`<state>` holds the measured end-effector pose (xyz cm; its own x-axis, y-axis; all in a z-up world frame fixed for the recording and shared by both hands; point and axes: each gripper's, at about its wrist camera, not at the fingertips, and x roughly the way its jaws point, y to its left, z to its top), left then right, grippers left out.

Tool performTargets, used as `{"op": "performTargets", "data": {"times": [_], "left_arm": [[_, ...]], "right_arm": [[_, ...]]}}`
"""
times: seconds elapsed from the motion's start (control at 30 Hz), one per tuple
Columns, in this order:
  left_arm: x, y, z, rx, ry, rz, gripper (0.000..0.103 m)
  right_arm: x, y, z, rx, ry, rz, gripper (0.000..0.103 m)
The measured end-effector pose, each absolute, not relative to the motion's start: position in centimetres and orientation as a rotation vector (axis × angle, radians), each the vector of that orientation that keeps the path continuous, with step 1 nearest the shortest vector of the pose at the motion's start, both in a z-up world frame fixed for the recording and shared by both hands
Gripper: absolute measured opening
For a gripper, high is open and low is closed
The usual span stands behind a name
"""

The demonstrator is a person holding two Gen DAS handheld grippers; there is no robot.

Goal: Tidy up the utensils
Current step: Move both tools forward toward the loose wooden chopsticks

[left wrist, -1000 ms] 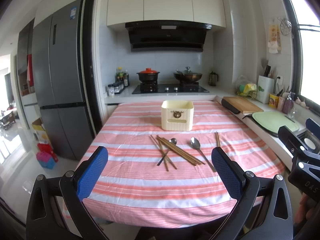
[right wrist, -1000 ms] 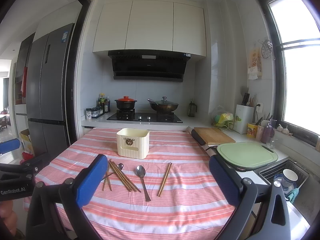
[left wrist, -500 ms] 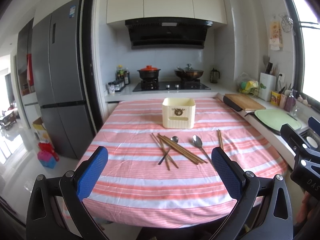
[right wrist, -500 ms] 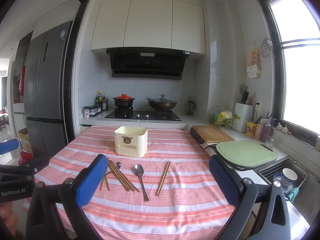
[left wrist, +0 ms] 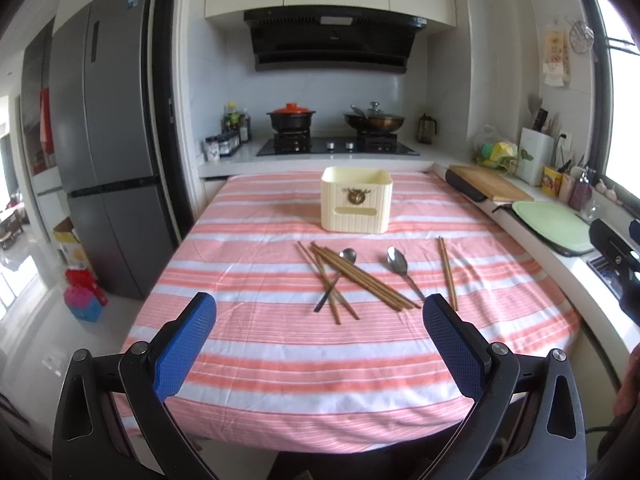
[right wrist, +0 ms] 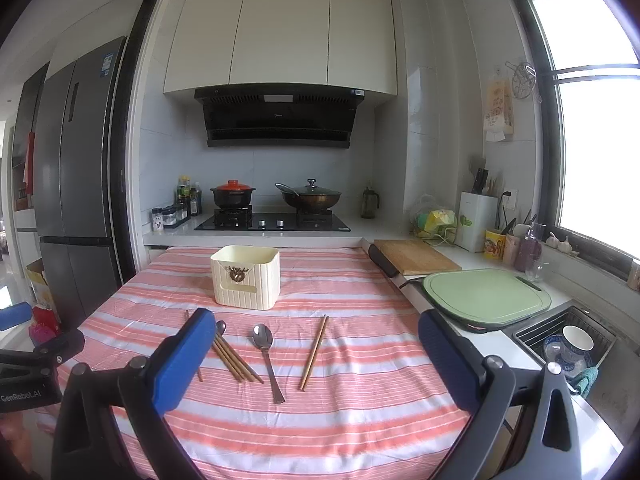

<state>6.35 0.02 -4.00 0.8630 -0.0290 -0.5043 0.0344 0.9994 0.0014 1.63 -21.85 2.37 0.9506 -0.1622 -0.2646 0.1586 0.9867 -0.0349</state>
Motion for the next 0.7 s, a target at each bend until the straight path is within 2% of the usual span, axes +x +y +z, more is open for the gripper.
{"op": "performTargets", "data": {"times": [0.7], "left_arm": [[27.5, 5.7, -14.2, -0.096, 0.891, -0.006, 0.103]], "right_arm": [[14.2, -26.9, -6.2, 0.006, 0.617, -0.259, 0.103]]}}
